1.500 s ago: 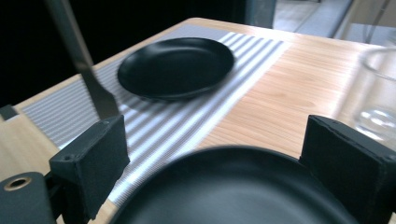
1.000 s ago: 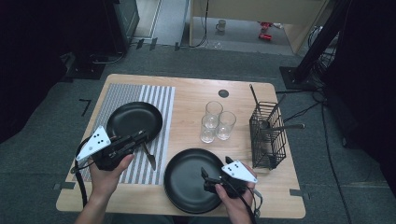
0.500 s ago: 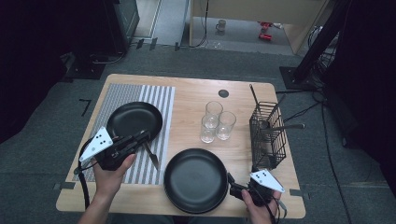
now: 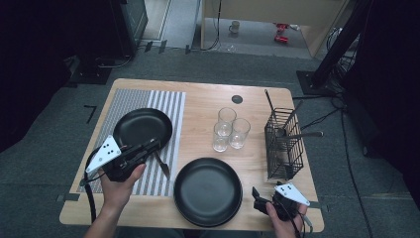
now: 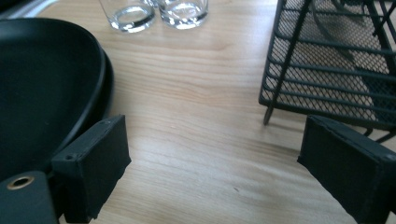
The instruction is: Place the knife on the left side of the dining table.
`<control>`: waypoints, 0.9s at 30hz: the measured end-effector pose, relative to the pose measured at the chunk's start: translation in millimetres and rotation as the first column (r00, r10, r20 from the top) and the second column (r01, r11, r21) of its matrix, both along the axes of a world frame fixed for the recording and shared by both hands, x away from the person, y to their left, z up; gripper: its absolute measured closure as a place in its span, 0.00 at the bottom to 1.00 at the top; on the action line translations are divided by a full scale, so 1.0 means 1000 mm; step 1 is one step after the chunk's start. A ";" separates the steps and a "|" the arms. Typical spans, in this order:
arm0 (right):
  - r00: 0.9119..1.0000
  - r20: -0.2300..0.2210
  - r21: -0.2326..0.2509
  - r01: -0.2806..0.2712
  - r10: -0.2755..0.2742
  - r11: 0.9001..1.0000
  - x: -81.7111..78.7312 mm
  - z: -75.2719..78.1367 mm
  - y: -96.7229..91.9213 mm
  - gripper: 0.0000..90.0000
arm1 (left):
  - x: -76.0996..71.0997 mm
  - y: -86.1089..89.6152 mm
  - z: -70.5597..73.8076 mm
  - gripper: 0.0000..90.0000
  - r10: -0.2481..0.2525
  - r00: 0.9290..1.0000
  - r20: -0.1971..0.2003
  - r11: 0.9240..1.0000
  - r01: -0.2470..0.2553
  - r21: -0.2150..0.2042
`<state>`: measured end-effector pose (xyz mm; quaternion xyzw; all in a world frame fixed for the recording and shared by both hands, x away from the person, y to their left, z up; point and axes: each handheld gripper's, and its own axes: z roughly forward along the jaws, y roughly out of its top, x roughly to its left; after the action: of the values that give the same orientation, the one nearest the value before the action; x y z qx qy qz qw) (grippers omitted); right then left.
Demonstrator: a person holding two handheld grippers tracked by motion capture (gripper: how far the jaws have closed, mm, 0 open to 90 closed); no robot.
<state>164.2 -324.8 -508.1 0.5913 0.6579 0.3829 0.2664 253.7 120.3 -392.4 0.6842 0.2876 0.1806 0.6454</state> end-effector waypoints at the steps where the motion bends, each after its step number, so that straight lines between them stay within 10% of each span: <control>1: 1.000 -0.005 -0.005 0.000 0.000 1.000 0.000 -0.002 -0.001 0.09 | 0.000 0.000 0.000 0.95 0.000 1.000 -0.001 1.000 -0.001 -0.001; 27: 0.989 -0.138 -0.095 -0.057 0.043 0.994 0.014 -0.018 -0.010 0.10 | -0.001 0.015 -0.001 0.94 0.047 0.998 -0.040 0.999 -0.047 -0.007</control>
<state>178.3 -334.9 -525.8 0.5854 0.7073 0.3153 0.2402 253.2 135.5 -393.1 0.6782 0.3171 0.1808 0.6378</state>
